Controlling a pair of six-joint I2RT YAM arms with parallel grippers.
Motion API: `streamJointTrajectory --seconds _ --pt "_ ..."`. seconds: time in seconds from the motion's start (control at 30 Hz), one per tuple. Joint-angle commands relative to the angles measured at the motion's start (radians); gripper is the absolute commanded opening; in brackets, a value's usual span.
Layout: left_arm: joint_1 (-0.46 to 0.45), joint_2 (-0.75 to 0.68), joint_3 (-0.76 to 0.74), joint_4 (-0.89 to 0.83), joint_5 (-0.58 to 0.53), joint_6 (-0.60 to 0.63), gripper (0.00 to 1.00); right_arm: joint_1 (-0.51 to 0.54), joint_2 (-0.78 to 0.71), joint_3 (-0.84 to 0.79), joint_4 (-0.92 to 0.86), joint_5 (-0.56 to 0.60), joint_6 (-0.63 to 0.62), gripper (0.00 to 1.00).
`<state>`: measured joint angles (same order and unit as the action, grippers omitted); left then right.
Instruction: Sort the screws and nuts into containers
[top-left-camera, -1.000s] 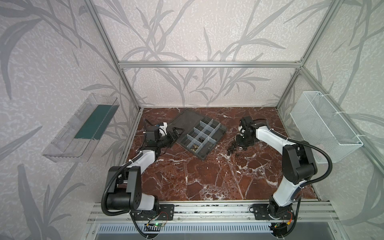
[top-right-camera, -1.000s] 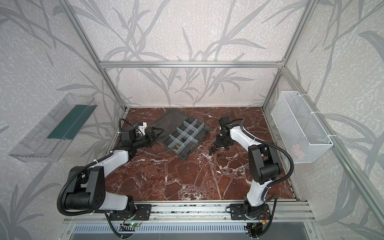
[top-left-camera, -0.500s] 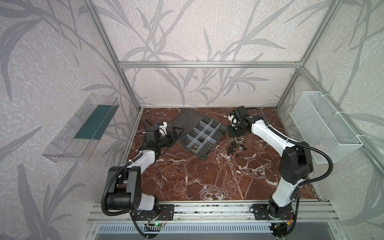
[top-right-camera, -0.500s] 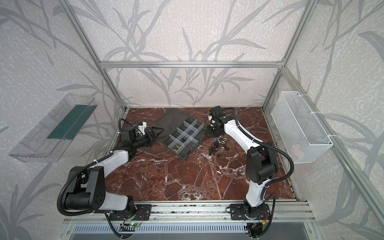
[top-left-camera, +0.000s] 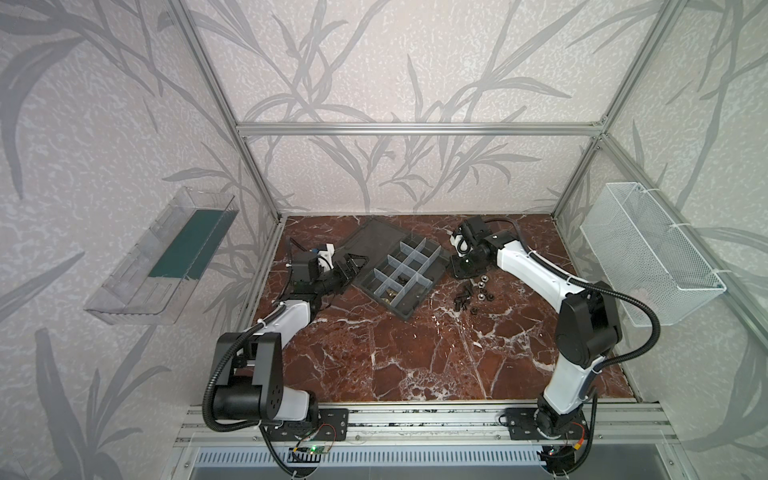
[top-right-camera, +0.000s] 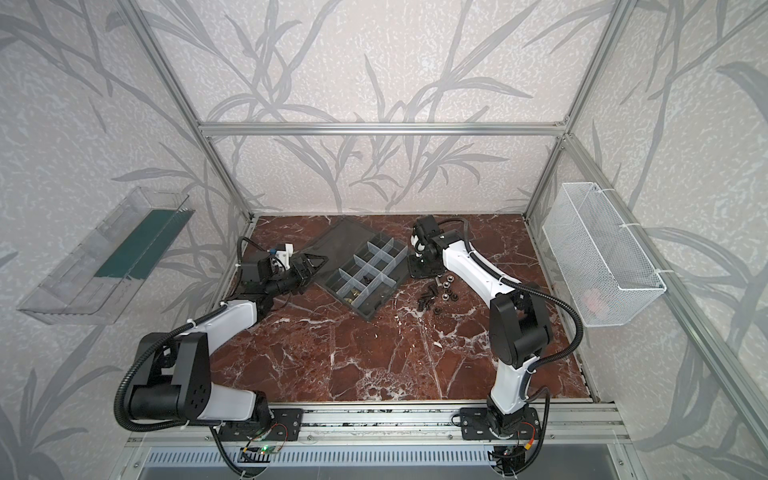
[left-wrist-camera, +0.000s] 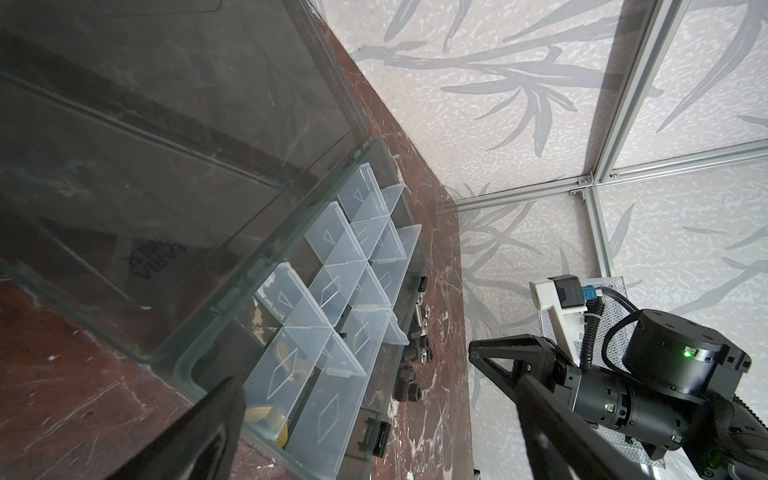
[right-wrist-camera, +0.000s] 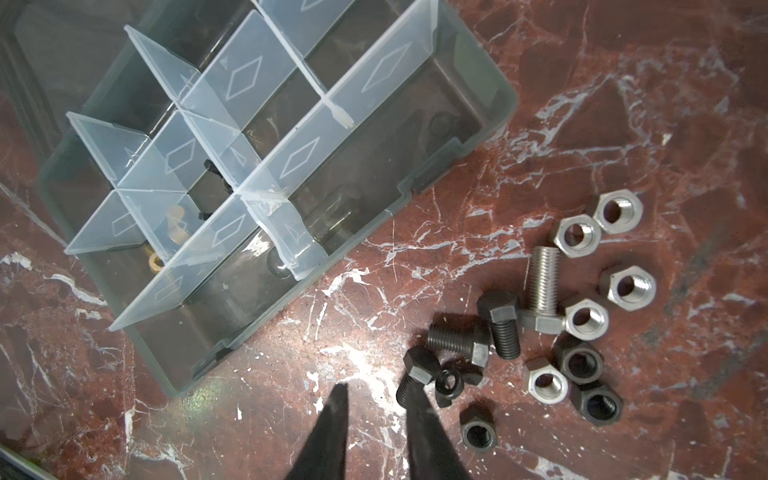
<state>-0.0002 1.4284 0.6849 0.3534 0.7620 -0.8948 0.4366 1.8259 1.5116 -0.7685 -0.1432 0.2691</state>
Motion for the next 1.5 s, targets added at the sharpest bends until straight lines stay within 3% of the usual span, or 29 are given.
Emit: streamJointTrajectory --seconds 0.0,0.23,0.5,1.47 --pt "-0.004 0.001 -0.002 0.025 0.023 -0.011 1.00 0.003 -0.020 -0.044 -0.055 0.031 0.013 0.32" --pt "-0.004 0.007 0.004 0.027 0.026 -0.014 0.99 -0.001 -0.030 -0.169 -0.037 0.067 0.076 0.34" --pt "-0.004 0.002 0.003 0.018 0.025 -0.009 0.99 -0.026 0.004 -0.233 -0.007 0.059 0.108 0.29" --pt "-0.004 0.012 0.002 0.015 0.020 -0.004 1.00 -0.040 0.106 -0.240 0.066 0.021 0.144 0.26"
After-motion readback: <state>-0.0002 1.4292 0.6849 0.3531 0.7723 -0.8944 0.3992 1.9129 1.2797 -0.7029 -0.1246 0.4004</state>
